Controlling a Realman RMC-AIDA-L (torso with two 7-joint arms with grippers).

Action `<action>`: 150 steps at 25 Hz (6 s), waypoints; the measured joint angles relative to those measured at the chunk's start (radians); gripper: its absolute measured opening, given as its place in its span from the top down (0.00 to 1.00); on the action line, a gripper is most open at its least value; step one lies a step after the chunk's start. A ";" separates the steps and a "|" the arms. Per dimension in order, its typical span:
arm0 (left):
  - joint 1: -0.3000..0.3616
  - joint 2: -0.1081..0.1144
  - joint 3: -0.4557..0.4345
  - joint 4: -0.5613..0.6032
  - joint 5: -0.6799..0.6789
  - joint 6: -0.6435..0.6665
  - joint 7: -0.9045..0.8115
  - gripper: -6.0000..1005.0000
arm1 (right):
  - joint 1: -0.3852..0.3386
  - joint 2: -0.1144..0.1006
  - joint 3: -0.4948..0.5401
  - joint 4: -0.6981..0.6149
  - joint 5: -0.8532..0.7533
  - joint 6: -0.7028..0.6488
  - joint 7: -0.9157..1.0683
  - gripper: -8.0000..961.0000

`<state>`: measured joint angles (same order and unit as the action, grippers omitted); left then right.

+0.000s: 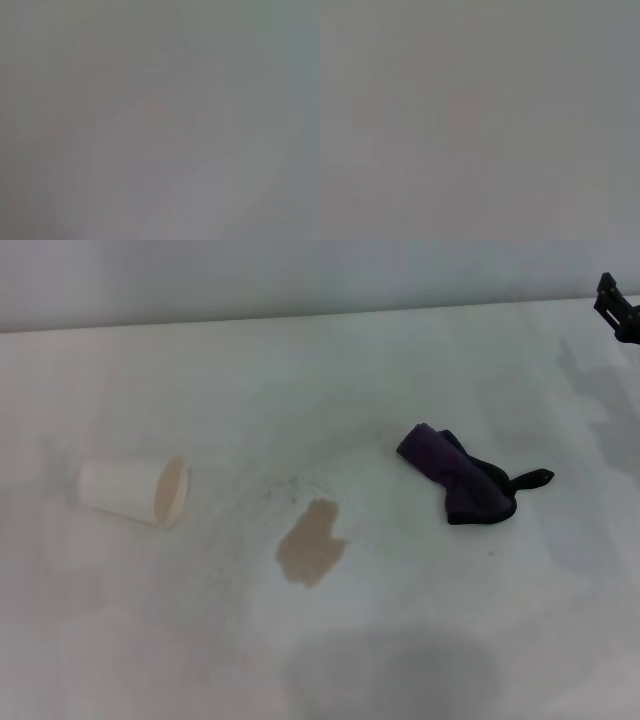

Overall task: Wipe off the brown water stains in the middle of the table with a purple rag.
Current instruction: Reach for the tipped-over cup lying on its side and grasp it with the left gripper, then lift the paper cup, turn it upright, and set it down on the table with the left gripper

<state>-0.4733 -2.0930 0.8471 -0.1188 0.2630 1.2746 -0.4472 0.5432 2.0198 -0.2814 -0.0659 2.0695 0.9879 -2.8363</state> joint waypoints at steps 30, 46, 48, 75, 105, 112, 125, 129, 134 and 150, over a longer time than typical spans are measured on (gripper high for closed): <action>0.063 0.023 0.184 0.124 0.177 0.030 -0.121 0.13 | -0.160 -0.001 0.010 0.149 0.010 0.265 0.004 0.11; 0.114 0.255 0.494 0.654 0.658 0.035 -0.929 0.13 | -0.165 -0.002 0.010 0.133 0.005 0.301 0.005 0.11; 0.105 0.282 0.436 0.747 0.807 0.043 -0.996 0.13 | -0.163 0.000 0.011 0.139 0.008 0.301 0.013 0.11; -0.184 0.187 0.311 1.395 2.267 0.417 -1.002 0.13 | -0.055 0.008 0.051 0.323 0.005 0.333 0.069 0.11; -0.147 0.031 0.188 1.137 2.218 0.040 -0.648 0.14 | -0.052 0.008 0.064 0.363 0.007 0.333 0.069 0.11; -0.170 0.036 0.187 1.026 2.206 -0.056 -0.632 0.15 | -0.059 0.008 0.064 0.362 0.009 0.326 0.069 0.11; -0.186 0.034 0.170 0.931 2.189 -0.139 -0.614 0.16 | -0.061 0.008 0.064 0.363 0.001 0.314 0.069 0.11; -0.171 0.028 0.152 0.935 2.129 -0.148 -0.560 0.18 | -0.058 0.008 0.063 0.363 0.000 0.314 0.069 0.11; -0.161 0.027 0.150 0.931 2.069 -0.155 -0.537 0.30 | -0.053 0.008 0.061 0.361 0.000 0.314 0.069 0.11; 0.018 0.016 0.152 0.734 1.068 -0.232 -0.289 0.42 | -0.051 0.003 0.052 0.314 -0.001 0.318 0.071 0.11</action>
<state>-0.4555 -2.0774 0.9994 0.6155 1.3313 1.0430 -0.7366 0.4921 2.0232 -0.2299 0.2482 2.0685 1.3056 -2.7650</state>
